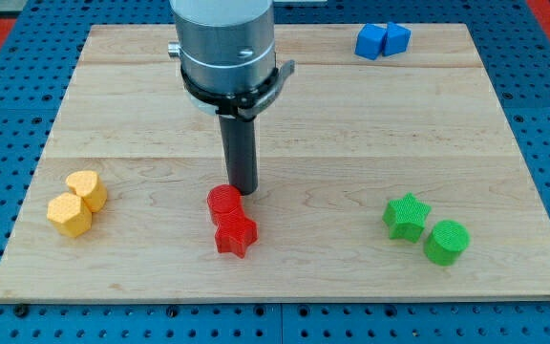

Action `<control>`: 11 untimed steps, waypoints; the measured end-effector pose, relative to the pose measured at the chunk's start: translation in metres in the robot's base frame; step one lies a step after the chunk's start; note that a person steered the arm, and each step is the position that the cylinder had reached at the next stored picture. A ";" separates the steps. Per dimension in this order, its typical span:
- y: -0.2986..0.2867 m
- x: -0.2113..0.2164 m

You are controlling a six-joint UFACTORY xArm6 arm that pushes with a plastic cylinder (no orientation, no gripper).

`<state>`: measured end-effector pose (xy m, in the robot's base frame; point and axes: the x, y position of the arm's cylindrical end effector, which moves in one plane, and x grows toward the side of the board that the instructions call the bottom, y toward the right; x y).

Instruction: Push the yellow heart and yellow hexagon down a bit

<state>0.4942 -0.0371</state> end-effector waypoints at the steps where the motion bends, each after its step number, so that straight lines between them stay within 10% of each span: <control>1: 0.013 0.002; 11: 0.029 -0.043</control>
<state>0.4513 -0.0085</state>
